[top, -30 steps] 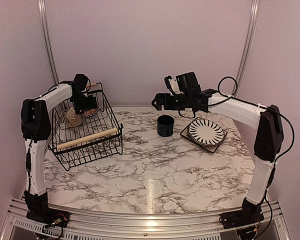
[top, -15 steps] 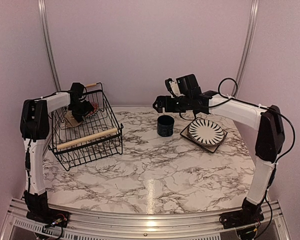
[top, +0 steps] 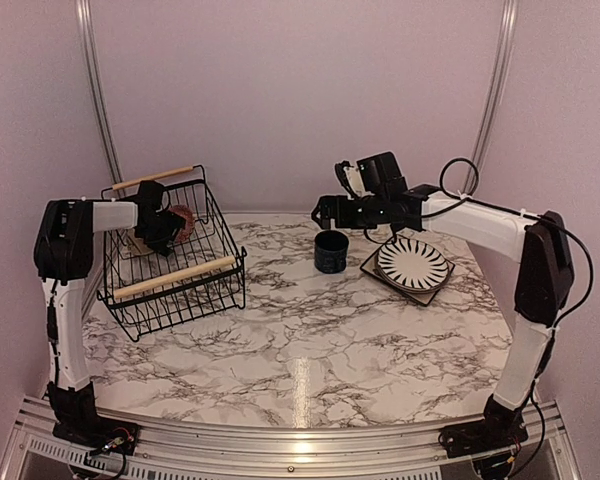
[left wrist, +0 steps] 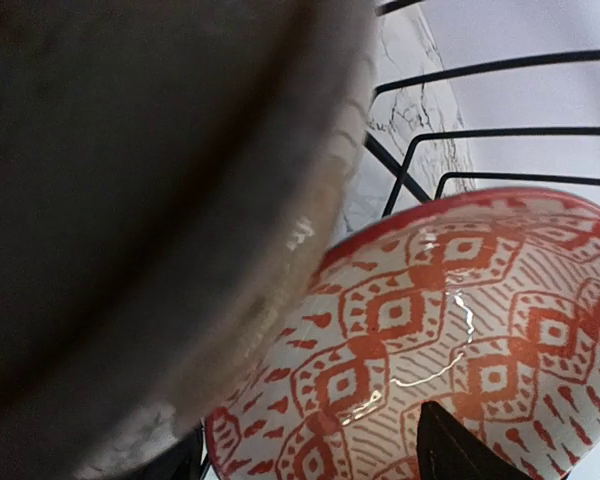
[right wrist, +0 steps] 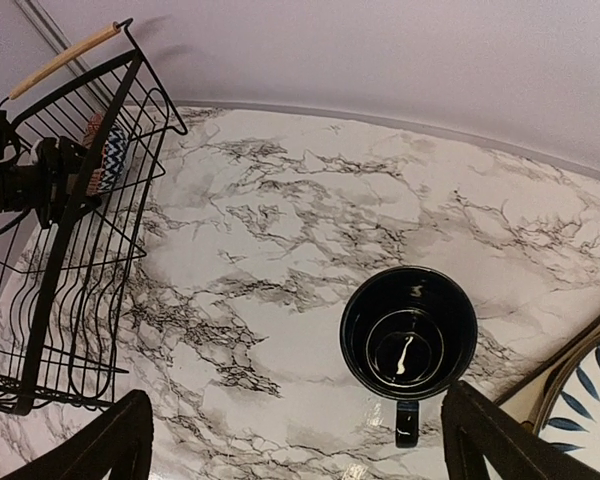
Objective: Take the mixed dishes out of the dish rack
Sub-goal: Grab the bowl from the dish rack.
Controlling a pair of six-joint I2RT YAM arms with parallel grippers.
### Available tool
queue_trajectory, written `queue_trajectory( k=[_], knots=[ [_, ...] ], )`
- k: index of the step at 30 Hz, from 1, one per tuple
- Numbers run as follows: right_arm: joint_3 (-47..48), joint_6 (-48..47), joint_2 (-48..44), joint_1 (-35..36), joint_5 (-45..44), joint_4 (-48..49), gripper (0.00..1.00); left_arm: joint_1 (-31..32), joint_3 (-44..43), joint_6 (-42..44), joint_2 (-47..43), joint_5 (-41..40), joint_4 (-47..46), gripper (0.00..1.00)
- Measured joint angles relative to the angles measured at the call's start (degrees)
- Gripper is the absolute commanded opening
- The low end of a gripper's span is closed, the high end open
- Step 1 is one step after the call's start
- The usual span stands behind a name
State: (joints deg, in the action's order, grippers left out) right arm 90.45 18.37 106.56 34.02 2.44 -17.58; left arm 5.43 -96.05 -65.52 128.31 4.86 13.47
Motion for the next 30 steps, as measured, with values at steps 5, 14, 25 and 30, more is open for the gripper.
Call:
queue_trajectory(
  k=[5,14,25,30],
  knots=[
    [-0.87,-0.02,-1.51,-0.24,-0.17,0.15,0.97,-0.39,0.02,-1.75,0.13,0.33,-1.53,0.63],
    [-2.05,-0.02,-2.56,-0.61,-0.31,0.26,0.96,-0.61,0.13,-4.39,0.98,2.34,-9.40,0.28],
    [-2.27,0.07,-2.58,-0.63,-0.26,0.37,0.96,-0.37,0.61,-7.10,0.96,6.93,-15.61,0.00],
    [-2.27,0.13,-2.75,-0.63,-0.24,0.33,0.96,-0.35,3.41,-6.21,0.28,8.09,-16.65,0.00]
  ],
)
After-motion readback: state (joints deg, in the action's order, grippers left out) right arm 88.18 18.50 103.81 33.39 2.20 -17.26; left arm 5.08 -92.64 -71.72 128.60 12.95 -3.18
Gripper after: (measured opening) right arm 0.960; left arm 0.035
